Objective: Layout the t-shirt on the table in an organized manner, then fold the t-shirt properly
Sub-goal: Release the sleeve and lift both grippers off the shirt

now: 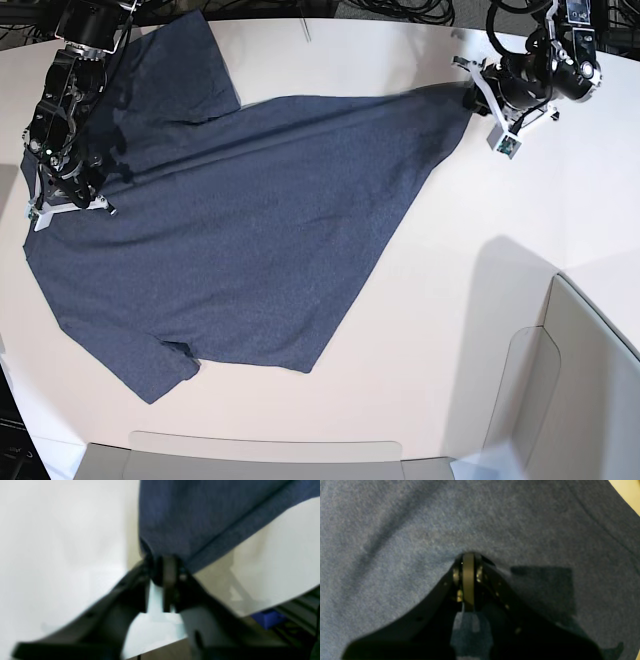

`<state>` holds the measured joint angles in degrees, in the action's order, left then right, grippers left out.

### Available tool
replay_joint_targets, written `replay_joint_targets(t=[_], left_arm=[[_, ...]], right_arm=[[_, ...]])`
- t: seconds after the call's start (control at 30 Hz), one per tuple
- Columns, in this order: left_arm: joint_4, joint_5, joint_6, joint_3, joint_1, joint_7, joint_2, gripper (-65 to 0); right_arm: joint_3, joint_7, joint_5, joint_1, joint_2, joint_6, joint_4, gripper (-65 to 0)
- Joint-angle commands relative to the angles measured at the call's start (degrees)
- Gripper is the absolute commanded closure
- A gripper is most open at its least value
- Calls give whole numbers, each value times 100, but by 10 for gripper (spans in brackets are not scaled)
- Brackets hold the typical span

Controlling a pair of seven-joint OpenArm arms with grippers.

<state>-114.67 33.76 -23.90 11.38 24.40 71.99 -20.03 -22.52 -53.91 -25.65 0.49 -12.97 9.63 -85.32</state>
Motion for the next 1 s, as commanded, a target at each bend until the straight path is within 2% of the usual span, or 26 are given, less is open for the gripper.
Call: replay_joint_targets(t=[0.0, 0.07, 0.1, 0.2, 0.3, 0.47, 0.53, 0.63, 0.7, 0.8, 0.97], left_arm=[[-89, 22, 21, 62, -1, -12, -76, -167], [-89, 31, 21, 62, -106, -21, -76, -212], [-89, 31, 21, 62, -221, -21, -76, -216], [-89, 40, 21, 62, -484, 50, -67, -209], [-98, 40, 21, 71, -686, 50, -67, -209], [-98, 48, -14, 370, -1108, -3, -32, -209], [-98, 48, -23, 484, -1328, -3, 91, -209], [-106, 48, -23, 519, -1574, -3, 170, -206], [-106, 57, -23, 502, -1697, -3, 197, -181], [-115, 57, -23, 493, -1873, 50, 302, -120], [-106, 57, -23, 484, -1900, 50, 328, -37]], right_arm=[[15, -503, 64, -62, 18, 88, 18, 0], [15, -503, 46, -62, 44, 88, -141, 0], [15, -503, -15, -54, 53, 88, -290, -14], [6, -503, -323, -54, 53, 88, -730, -110], [-29, -503, -622, -62, 53, 88, -1196, -146], [-38, -486, -1228, -212, 53, 88, -1802, -145], [-38, -477, -1501, -361, 62, 88, -2013, -145], [-47, -477, -1668, -722, 62, 97, -2303, -144], [-47, -477, -1694, -1047, 62, 114, -2514, -125], [-161, -477, -1694, -1539, 71, 114, -2699, 0], [-890, -495, -1686, -2128, 264, 105, -2734, 0]])
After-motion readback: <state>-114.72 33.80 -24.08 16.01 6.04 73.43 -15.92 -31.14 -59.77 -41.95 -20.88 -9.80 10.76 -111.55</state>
